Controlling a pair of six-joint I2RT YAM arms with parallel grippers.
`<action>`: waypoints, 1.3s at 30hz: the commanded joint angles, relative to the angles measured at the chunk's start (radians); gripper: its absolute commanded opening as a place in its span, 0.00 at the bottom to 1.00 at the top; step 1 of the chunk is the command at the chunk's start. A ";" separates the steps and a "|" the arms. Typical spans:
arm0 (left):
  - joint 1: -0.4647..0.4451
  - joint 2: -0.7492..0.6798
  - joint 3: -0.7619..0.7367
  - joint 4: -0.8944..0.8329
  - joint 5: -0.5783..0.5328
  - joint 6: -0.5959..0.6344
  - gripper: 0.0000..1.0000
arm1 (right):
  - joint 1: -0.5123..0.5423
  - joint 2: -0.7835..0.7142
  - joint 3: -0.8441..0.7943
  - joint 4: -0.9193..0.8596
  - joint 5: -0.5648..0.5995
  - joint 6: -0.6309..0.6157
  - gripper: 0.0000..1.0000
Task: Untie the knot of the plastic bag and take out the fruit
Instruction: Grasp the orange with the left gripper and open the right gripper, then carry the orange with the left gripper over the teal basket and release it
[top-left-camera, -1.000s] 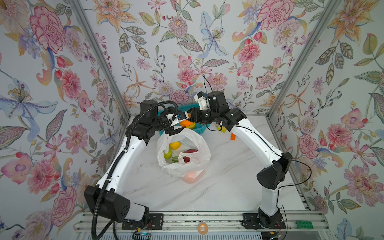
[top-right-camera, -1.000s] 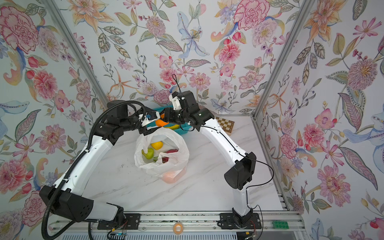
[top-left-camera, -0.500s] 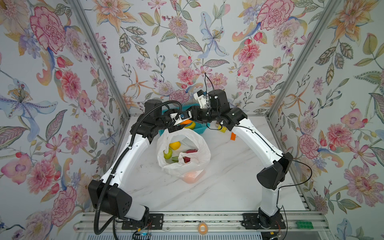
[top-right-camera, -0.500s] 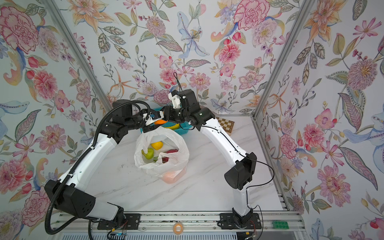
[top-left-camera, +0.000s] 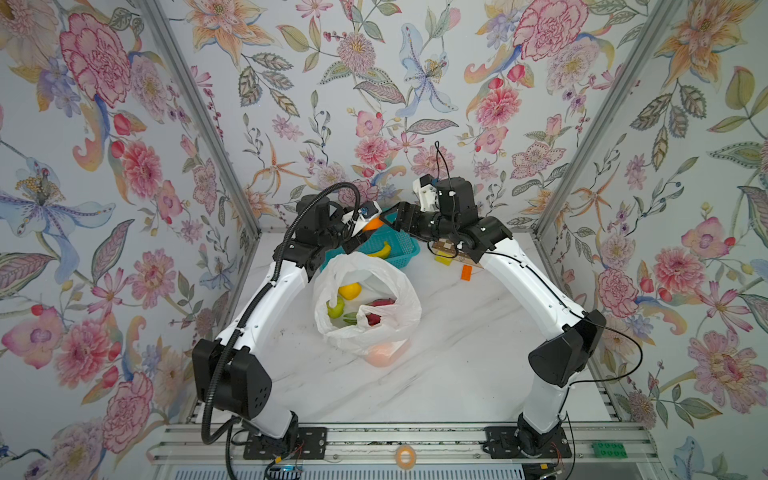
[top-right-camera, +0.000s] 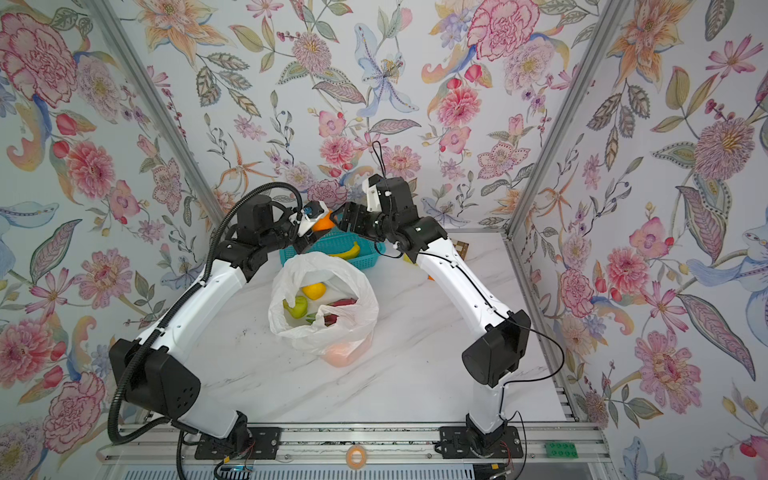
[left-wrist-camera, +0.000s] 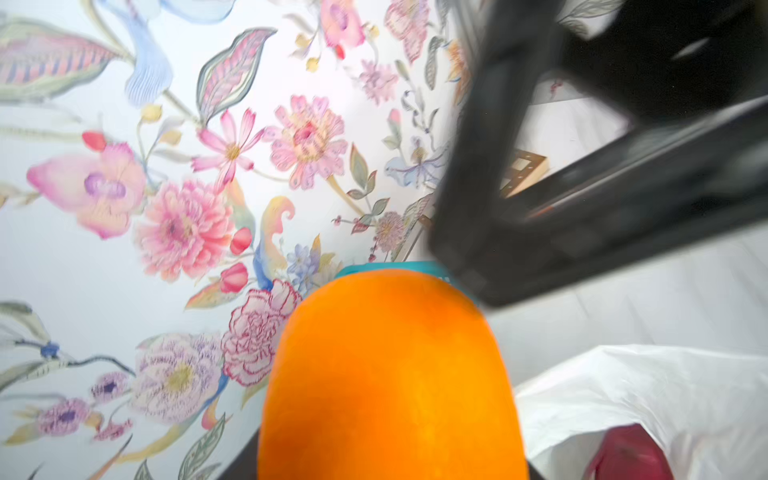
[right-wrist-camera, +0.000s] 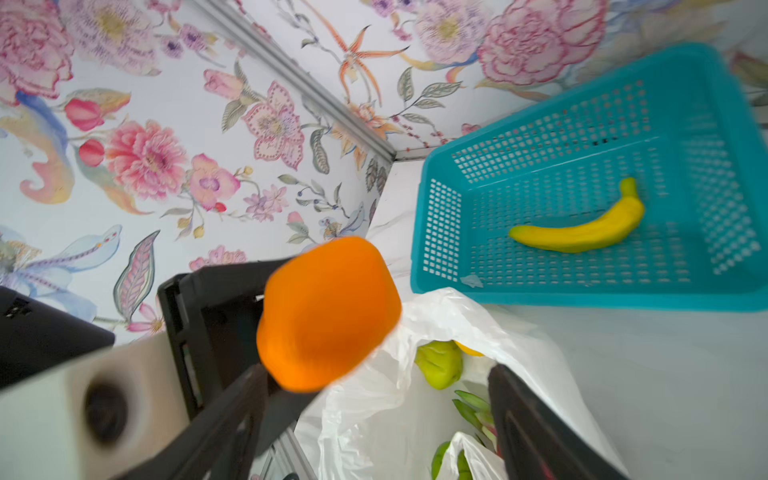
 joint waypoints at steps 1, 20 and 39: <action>0.036 0.079 0.096 0.041 -0.158 -0.231 0.36 | -0.027 -0.087 -0.097 0.084 0.134 0.001 0.91; 0.124 0.740 0.850 -0.613 -0.391 -0.889 0.32 | -0.099 -0.165 -0.258 0.095 0.127 -0.009 0.96; 0.122 1.028 0.926 -0.508 -0.258 -1.079 0.38 | -0.103 -0.148 -0.258 0.055 0.111 0.015 0.97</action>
